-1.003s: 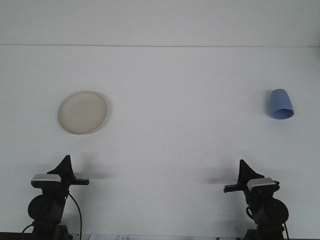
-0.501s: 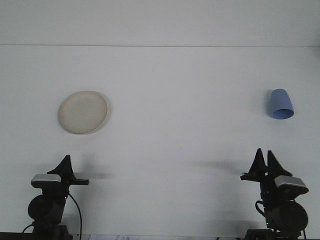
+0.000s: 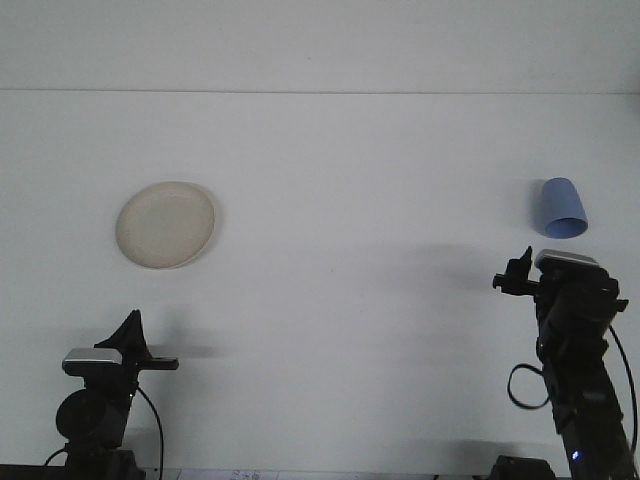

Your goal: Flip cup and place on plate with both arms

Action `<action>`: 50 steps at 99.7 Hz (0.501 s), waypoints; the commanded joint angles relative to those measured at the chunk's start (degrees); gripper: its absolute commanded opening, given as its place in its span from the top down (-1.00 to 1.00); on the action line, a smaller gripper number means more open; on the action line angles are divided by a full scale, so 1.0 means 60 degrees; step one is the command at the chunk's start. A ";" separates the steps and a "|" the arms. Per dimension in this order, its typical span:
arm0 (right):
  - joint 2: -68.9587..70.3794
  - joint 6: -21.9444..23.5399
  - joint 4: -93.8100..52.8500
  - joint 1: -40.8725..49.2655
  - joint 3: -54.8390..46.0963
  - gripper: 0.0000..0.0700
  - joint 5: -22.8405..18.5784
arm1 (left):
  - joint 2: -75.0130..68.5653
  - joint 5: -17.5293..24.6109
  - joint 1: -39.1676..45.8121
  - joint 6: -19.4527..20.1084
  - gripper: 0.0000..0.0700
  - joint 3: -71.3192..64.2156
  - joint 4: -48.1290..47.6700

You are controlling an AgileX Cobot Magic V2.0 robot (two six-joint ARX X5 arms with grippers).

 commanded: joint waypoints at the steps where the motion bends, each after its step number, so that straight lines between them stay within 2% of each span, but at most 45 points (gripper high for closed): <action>1: 0.0634 -0.0248 0.0372 -0.0404 0.0066 -0.50 -0.0138 | -0.0015 -0.0025 0.0000 -0.0018 0.96 -0.0186 0.0131; 11: 0.1749 -0.0470 0.1013 -0.1311 0.0066 -0.50 -0.0554 | -0.0015 -0.0025 0.0000 -0.0018 0.96 -0.0186 0.0131; 27: 0.3362 -0.0765 0.2492 -0.2736 0.0066 -0.50 -0.1982 | -0.0015 -0.0025 0.0000 -0.0018 0.96 -0.0186 0.0131; 39: 0.4528 -0.1075 0.3672 -0.3421 0.0084 -0.50 -0.2484 | -0.0015 -0.0025 0.0000 -0.0018 0.96 -0.0186 0.0131; 50: 0.5526 -0.1060 0.4907 -0.3792 0.0157 -0.48 -0.3013 | -0.0015 -0.0025 0.0000 -0.0018 0.96 -0.0186 0.0131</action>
